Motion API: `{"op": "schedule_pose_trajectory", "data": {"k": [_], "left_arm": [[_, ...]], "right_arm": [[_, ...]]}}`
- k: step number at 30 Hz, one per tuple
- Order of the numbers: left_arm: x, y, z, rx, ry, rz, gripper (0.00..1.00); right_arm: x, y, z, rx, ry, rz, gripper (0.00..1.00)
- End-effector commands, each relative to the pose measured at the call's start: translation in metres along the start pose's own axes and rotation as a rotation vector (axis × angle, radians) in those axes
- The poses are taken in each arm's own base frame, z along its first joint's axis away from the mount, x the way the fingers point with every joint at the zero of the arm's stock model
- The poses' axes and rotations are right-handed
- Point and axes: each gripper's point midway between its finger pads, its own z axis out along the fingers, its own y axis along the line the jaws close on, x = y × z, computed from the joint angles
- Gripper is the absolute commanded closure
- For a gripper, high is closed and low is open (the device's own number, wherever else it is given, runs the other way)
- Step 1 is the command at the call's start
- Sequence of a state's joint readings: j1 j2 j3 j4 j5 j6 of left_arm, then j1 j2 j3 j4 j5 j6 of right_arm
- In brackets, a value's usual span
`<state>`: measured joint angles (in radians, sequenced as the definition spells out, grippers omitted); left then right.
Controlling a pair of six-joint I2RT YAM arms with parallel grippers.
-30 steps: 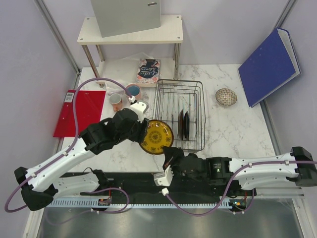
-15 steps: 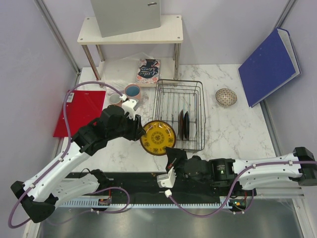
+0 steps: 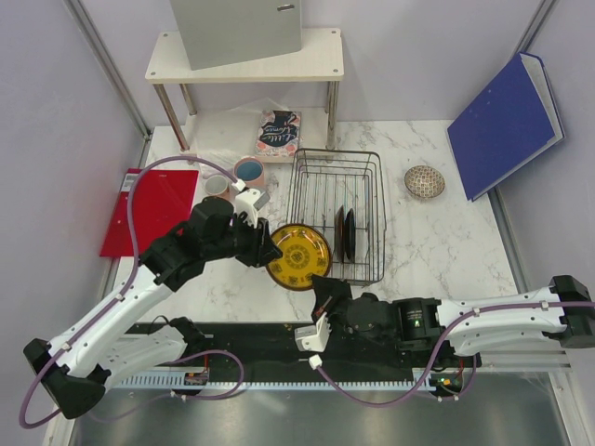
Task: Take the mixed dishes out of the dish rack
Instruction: Place the plate at the center of the board.
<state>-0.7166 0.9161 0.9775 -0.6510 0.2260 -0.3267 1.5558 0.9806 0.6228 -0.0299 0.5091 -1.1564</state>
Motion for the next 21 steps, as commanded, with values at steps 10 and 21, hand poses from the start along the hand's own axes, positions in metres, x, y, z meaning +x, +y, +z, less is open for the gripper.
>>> {"op": "schedule_pose_trajectory", "data": {"k": [10, 21], "left_arm": [[0.002, -0.020, 0.001, 0.123, -0.006, -0.012, 0.98], [-0.007, -0.007, 0.001, 0.042, -0.052, -0.089, 0.97]], "right_arm": [[-0.001, -0.018, -0.003, 0.087, 0.008, 0.045, 1.00], [-0.008, -0.025, -0.006, 0.081, -0.021, 0.074, 1.00]]}}
